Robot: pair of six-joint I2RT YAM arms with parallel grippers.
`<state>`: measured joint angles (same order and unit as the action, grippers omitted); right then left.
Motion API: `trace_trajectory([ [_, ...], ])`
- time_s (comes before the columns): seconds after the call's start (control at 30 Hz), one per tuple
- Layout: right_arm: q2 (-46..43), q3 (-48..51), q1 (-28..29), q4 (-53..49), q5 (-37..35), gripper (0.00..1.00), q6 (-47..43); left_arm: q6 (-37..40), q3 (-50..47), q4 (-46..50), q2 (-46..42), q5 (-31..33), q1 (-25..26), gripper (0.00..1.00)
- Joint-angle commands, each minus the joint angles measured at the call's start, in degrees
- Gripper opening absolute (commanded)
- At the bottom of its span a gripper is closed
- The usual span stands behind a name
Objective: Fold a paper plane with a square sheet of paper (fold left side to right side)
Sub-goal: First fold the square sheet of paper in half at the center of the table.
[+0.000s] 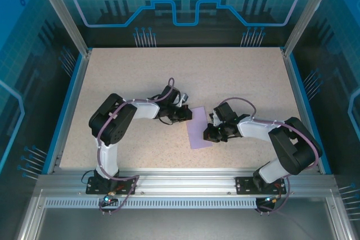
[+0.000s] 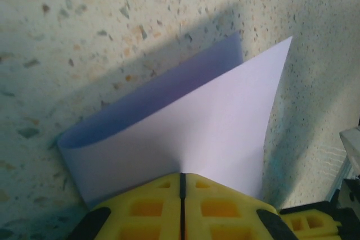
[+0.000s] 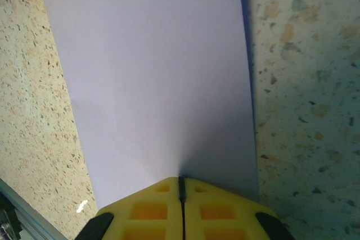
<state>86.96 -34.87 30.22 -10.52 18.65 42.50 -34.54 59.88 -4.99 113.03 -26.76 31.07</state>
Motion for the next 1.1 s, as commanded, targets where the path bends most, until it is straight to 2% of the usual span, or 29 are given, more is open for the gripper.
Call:
trace_trajectory([
  [0.0,2.2,2.5,0.4,-7.7,-4.0,0.07,0.9,0.3,1.9,1.3,1.6,2.6,-1.1,0.09],
  [0.23,2.1,3.2,1.5,-6.8,-4.2,0.07,2.7,1.8,4.5,3.2,4.0,4.4,-3.8,0.09],
  [0.7,0.3,6.3,6.7,-0.4,-7.5,0.07,14.2,4.1,11.5,8.2,7.5,3.9,-6.0,0.12],
  [0.87,-0.1,6.0,7.4,1.7,-7.5,0.08,14.3,4.8,12.5,9.7,4.2,3.6,-6.1,0.15],
  [1.07,-2.7,4.6,7.8,4.2,-8.6,0.12,12.4,5.5,9.3,11.3,-5.5,4.7,-6.1,0.23],
])
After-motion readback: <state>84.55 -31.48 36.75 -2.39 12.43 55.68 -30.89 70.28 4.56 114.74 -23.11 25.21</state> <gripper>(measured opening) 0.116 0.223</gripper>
